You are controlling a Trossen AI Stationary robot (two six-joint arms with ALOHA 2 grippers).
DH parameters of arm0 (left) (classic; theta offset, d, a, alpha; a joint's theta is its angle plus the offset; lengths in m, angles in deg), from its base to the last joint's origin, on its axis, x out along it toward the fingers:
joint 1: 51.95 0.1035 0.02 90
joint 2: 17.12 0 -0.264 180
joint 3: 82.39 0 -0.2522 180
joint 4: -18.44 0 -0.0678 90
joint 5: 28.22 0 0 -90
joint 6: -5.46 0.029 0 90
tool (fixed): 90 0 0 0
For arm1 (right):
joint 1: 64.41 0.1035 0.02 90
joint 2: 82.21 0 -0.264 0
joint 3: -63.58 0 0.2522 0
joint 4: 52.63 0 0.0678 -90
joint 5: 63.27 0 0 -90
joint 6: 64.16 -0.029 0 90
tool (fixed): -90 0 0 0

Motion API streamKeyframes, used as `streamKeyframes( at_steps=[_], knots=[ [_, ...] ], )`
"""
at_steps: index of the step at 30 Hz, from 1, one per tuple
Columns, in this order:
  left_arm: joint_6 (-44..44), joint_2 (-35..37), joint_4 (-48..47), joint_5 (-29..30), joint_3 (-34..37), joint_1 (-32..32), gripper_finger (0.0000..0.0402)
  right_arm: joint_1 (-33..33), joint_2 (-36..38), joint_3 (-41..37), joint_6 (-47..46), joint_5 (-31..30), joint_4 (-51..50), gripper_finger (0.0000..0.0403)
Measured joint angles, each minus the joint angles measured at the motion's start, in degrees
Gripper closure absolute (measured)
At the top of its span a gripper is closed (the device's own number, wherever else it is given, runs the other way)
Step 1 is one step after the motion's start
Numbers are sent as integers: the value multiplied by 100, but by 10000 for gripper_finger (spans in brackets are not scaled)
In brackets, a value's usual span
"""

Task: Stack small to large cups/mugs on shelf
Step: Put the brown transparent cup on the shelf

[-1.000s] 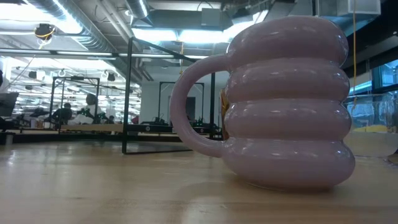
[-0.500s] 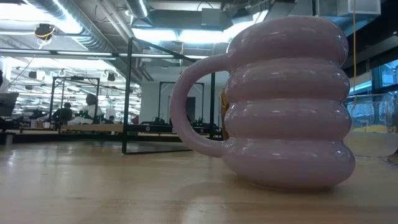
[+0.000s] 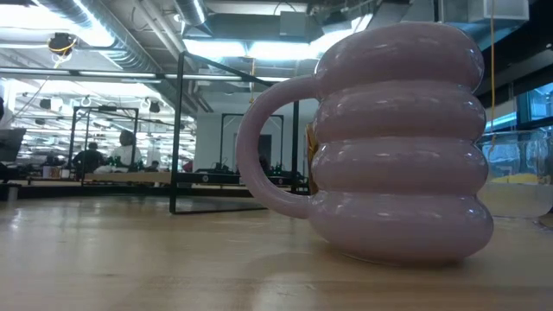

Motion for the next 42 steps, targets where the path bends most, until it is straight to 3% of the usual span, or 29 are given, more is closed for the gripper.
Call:
streamKeyframes(
  at_steps=[29, 42],
  knots=[
    [0, -1, -1, 0, 0, 2, 374, 35, -1, 0, -463, 0, -86, 270],
    [0, 0, -2, 0, 0, 2, 374, -24, -1, 0, 544, 0, -158, 270]
  ],
)
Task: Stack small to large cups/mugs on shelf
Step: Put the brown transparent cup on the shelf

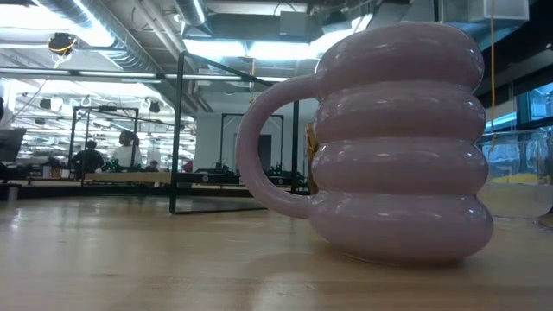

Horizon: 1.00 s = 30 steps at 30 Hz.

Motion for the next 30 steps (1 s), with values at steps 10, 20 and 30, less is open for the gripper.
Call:
streamKeyframes(
  at_steps=[10, 20, 30],
  knots=[
    [0, -2, 0, -2, 2, -1, 374, -2474, 90, 0, -1019, 1349, -1836, 270],
    [0, -2, 2, 0, 0, 1, 374, -4814, -179, 2, -754, 3158, -1335, 270],
    [1, -1, 0, 0, 0, -2, 374, -5025, -256, 12, -1191, 2665, -1179, 271]
  ],
)
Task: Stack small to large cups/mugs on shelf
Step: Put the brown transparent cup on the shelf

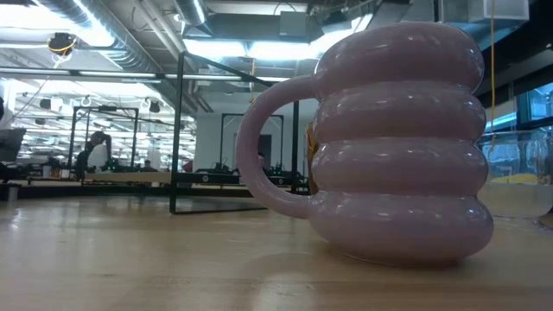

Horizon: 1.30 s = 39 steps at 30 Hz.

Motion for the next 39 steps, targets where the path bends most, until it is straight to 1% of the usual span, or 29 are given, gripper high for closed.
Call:
streamKeyframes(
  at_steps=[3, 4, 5, 6, 10, 15, 20, 24, 28, 30, 33, 39],
  knots=[
    [1, 1, 2, 0, 0, 2, 374, -126, -245, 2, 307, -1189, -804, 276],
    [0, 0, 0, 0, 0, 1, 374, -224, -379, -9, 295, -1412, -1095, 278],
    [0, 0, 2, 0, 0, 0, 374, -319, -512, -17, 201, -1468, -1358, 280],
    [-1, 1, 1, 0, 0, 2, 374, -424, -643, -21, 111, -1359, -1543, 282],
    [-1, 1, 0, 0, 0, 0, 374, -717, -1142, -5, -14, -529, -1870, 284],
    [0, -1, 0, 0, 0, 1, 374, -860, -1782, -14, 59, -175, -2198, 284],
    [-1, -1, 2, 0, 0, 0, 374, -916, -2232, -21, 740, -248, -3413, 285],
    [-1, 1, 2, 0, 0, 0, 374, -864, -2236, -10, 1059, -247, -3886, 285],
    [1, -1, 2, 0, 0, 2, 374, -705, -2240, -10, 1194, -258, -3825, 284],
    [-1, 0, 1, 0, 0, 1, 374, -669, -2266, -7, 1199, -224, -3658, 278],
    [-1, 0, 1, 0, 0, 2, 374, -659, -2385, -10, 1109, -245, -3477, 258],
    [-1, -1, 2, 0, 0, 0, 374, -623, -2576, -12, 1214, -290, -3556, 209]
  ],
)
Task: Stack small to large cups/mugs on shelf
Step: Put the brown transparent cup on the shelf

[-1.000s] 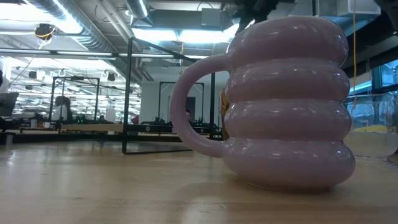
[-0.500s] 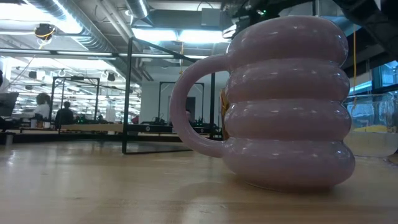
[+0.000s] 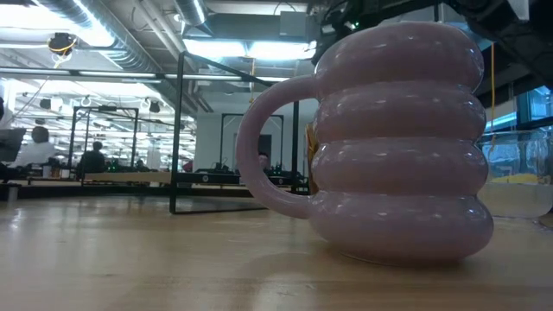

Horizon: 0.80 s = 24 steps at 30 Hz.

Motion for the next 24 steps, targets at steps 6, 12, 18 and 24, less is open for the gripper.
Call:
streamKeyframes(
  at_steps=[6, 12, 18, 24],
  knots=[
    [0, 2, -2, 0, 0, 0, 374, 53, -29, -65, 170, -233, -102, 193],
    [0, 1, 0, 0, 0, 1, 374, 103, -47, -534, 172, -204, -14, 192],
    [0, 2, 0, 0, 0, 0, 374, 274, -44, -659, 155, -103, 312, 192],
    [0, 2, -2, 0, 0, 2, 374, 304, -38, -992, 113, -108, 557, 192]
  ],
)
